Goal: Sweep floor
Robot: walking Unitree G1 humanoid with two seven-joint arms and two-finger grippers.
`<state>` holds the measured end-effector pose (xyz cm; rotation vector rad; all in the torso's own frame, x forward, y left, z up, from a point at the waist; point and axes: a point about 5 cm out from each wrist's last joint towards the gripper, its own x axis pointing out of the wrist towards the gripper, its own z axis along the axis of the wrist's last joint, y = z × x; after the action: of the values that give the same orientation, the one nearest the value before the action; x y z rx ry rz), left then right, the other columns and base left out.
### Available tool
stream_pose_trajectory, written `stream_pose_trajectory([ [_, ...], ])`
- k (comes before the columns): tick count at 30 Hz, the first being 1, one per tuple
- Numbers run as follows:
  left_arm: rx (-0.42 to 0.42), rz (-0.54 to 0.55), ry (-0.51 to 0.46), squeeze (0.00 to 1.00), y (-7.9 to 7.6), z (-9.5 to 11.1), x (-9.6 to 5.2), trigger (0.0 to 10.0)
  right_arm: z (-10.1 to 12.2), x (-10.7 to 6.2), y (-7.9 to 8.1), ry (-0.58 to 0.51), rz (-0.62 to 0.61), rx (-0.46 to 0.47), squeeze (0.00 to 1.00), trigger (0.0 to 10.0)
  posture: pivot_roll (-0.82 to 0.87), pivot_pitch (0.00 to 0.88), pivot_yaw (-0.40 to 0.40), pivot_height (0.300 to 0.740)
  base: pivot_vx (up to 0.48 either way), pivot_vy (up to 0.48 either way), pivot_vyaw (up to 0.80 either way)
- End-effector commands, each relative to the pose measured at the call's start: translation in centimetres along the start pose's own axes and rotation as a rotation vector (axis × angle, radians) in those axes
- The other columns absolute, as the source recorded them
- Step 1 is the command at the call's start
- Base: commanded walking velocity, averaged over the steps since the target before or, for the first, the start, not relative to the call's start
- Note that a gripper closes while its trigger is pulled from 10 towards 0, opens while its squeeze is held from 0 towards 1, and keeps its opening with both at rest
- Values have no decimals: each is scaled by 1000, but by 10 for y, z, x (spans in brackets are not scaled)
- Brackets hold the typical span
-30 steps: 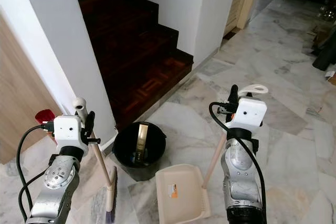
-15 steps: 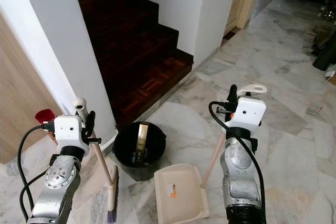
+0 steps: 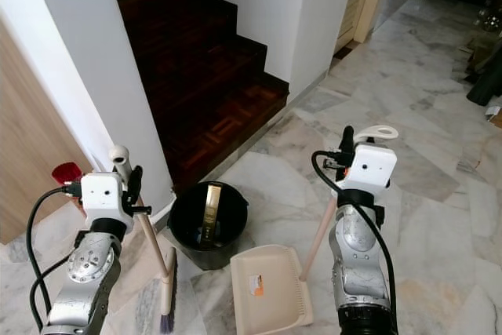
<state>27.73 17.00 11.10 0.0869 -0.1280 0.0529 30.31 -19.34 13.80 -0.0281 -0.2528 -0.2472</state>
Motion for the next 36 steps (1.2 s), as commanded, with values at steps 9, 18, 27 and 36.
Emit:
stream_pose_trajectory([
  [9,7,-8,-80,0,-3,15,4,10000,8,6,3,-35,8,11,0,10000,58,43,-42,740,0,0,0],
  [18,-3,-21,-95,0,-7,18,6,10000,8,7,5,-37,11,14,0,10000,60,33,-43,740,0,0,0],
  [27,-4,-27,-94,0,-8,17,6,10000,8,7,6,-37,15,17,0,10000,57,24,-45,740,0,0,0],
  [36,-5,-29,-96,0,-8,17,6,10000,8,7,6,-37,17,18,0,10000,58,20,-46,740,0,0,0],
])
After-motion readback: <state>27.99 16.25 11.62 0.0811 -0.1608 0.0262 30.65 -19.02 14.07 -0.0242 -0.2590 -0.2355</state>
